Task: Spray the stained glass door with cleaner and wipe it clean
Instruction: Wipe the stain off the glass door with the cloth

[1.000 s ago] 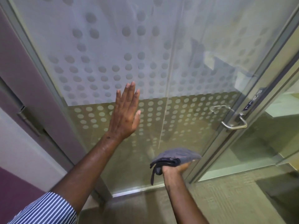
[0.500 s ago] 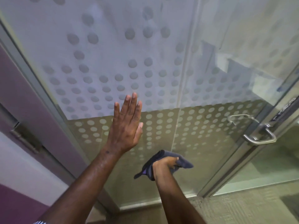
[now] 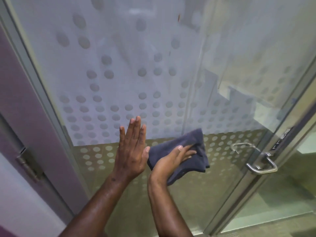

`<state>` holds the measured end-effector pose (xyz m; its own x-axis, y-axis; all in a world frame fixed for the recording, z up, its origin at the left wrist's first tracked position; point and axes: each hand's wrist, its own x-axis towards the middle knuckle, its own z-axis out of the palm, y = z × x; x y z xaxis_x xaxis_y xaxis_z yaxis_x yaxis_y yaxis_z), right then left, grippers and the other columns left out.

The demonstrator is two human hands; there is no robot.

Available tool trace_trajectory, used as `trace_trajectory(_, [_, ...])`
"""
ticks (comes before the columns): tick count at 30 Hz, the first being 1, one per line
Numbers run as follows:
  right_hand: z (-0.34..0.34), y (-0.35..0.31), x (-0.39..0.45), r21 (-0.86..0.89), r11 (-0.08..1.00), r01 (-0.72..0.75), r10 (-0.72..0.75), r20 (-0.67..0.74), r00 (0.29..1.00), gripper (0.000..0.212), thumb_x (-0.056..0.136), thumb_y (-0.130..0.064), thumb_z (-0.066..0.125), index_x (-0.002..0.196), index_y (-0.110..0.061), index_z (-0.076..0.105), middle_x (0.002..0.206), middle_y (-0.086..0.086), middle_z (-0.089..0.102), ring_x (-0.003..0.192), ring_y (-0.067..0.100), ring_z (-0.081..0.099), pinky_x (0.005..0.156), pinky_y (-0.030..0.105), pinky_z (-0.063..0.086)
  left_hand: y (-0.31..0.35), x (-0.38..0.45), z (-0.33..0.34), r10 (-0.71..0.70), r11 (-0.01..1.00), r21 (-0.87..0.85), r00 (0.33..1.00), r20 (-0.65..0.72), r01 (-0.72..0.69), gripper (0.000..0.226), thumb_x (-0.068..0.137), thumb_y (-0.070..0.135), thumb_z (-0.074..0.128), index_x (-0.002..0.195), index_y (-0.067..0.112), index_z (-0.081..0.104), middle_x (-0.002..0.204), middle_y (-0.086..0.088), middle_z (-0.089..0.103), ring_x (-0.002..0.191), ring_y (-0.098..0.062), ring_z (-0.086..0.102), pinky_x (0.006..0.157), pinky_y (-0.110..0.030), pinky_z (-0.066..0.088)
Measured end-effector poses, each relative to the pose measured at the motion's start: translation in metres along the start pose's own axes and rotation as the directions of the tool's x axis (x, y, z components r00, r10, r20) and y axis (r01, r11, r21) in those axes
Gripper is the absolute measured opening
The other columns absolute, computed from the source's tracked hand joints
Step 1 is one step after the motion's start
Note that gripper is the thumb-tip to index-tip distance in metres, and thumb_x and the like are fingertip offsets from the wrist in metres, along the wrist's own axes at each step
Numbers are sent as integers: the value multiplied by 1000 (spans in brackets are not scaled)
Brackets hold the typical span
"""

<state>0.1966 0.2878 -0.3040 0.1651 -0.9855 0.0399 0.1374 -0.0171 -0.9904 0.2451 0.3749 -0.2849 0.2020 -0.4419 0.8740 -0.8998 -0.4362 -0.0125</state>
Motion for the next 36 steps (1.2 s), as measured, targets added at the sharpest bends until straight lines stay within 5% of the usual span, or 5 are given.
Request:
trace_trajectory(6, [0, -81, 6, -86, 862, 499, -482, 163, 861, 52, 102, -49, 16, 153, -45, 9, 163, -21, -8, 155, 4, -10, 119, 27, -1, 4, 43, -20, -28, 997, -79, 993, -117, 19, 65, 105, 25, 29, 162, 8, 1, 171, -11, -9, 159, -32, -3, 127, -55, -4])
trace_trajectory(12, [-35, -101, 58, -247, 386, 889, -821, 348, 453, 55, 99, -21, 47, 153, -31, 44, 167, 3, 26, 155, 26, 22, 109, 46, 28, 5, 88, -39, -54, 997, -71, 980, -194, 41, 69, 100, 19, 42, 158, -1, 11, 163, -29, 15, 159, -33, -1, 127, -57, -2])
trace_trajectory(26, [-19, -109, 101, -395, -65, 916, -884, 450, 131, 72, 95, -67, 45, 158, -38, 25, 166, 16, 21, 155, 42, 10, 110, 82, 5, -23, 167, -86, -13, 981, 180, 954, -298, 69, 72, 95, 16, 52, 154, -10, 19, 161, -39, 18, 153, -50, 12, 124, -66, 4])
trace_trajectory(32, [-57, -133, 181, -463, 503, 730, -802, 66, 594, 81, 94, -36, 42, 159, -43, -5, 171, 6, 1, 158, 31, 3, 116, 75, 6, -26, 172, -82, 10, 968, 245, 962, -272, 59, 71, 97, 21, 53, 155, -8, 24, 162, -35, 18, 154, -48, 13, 124, -65, 2])
trace_trajectory(36, [-53, -152, 177, -375, 616, 693, -750, -9, 662, 68, 102, -39, 37, 159, -45, 2, 172, 3, 1, 158, 27, -3, 116, 74, 4, -23, 184, -92, 43, 959, 281, 958, -284, 40, 70, 98, 22, 52, 155, -7, 24, 163, -32, 19, 155, -43, 11, 125, -61, -1])
